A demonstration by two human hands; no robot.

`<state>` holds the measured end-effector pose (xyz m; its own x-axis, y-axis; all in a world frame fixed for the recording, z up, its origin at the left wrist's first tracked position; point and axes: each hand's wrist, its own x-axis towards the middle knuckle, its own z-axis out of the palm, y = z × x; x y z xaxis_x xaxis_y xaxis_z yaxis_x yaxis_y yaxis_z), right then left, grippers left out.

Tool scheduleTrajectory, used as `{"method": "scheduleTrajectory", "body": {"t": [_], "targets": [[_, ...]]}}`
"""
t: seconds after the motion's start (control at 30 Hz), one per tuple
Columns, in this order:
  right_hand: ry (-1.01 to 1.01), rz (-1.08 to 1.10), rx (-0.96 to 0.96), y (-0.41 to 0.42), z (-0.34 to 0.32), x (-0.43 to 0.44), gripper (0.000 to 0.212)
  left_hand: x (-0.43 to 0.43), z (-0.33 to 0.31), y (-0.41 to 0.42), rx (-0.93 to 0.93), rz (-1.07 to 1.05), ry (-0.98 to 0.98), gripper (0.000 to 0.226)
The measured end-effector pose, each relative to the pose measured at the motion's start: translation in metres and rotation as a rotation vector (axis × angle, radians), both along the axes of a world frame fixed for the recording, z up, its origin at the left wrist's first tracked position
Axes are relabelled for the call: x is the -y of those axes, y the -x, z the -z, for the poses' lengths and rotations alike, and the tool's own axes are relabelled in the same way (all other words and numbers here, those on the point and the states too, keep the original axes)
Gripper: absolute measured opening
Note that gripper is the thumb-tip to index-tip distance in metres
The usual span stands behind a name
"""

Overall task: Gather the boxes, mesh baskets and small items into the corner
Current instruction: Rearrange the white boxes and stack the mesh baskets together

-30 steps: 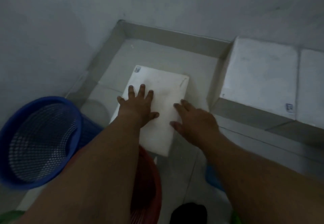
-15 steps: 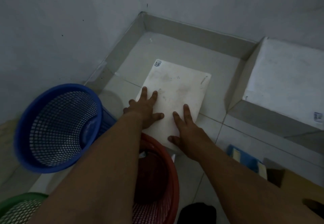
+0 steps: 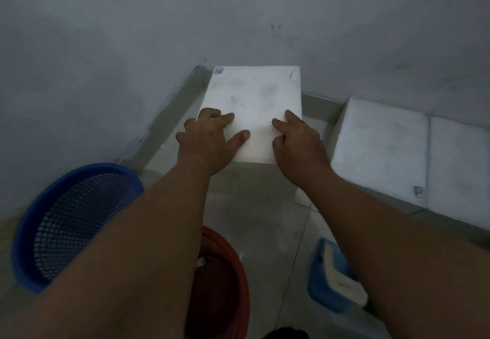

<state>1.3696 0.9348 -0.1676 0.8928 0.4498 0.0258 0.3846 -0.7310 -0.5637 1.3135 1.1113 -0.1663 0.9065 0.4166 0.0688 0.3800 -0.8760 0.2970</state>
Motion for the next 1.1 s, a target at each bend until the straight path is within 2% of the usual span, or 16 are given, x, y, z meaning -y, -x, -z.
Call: {"method": "scheduleTrajectory", "body": {"t": [0.1, 0.27, 0.57, 0.7, 0.8, 0.93, 1.03, 1.1], "targets": [[0.028, 0.089, 0.075, -0.016, -0.036, 0.027, 0.044, 0.031, -0.025, -0.018, 0.1, 0.038, -0.012, 0.063], [0.017, 0.267, 0.086, -0.026, -0.066, 0.109, 0.041, 0.109, -0.052, -0.049, 0.125, 0.164, 0.012, 0.069], [0.083, 0.596, 0.104, 0.008, -0.051, 0.271, 0.037, 0.27, -0.035, -0.071, 0.065, 0.485, 0.09, 0.078], [0.111, 0.683, 0.067, 0.031, -0.032, 0.314, 0.035, 0.314, -0.017, -0.064, -0.004, 0.618, 0.147, 0.079], [0.122, 0.738, 0.039, 0.042, -0.023, 0.333, 0.036, 0.334, -0.009, -0.06, -0.096, 0.715, 0.138, 0.089], [0.191, 0.723, -0.034, 0.051, -0.015, 0.346, 0.038, 0.343, -0.013, -0.062, -0.291, 0.854, -0.007, 0.114], [0.245, 0.67, -0.082, 0.055, -0.013, 0.346, 0.042, 0.34, -0.017, -0.066, -0.387, 0.941, -0.145, 0.114], [0.39, 0.67, -0.085, 0.055, -0.016, 0.34, 0.049, 0.341, -0.019, -0.067, -0.421, 0.957, -0.177, 0.111]]}}
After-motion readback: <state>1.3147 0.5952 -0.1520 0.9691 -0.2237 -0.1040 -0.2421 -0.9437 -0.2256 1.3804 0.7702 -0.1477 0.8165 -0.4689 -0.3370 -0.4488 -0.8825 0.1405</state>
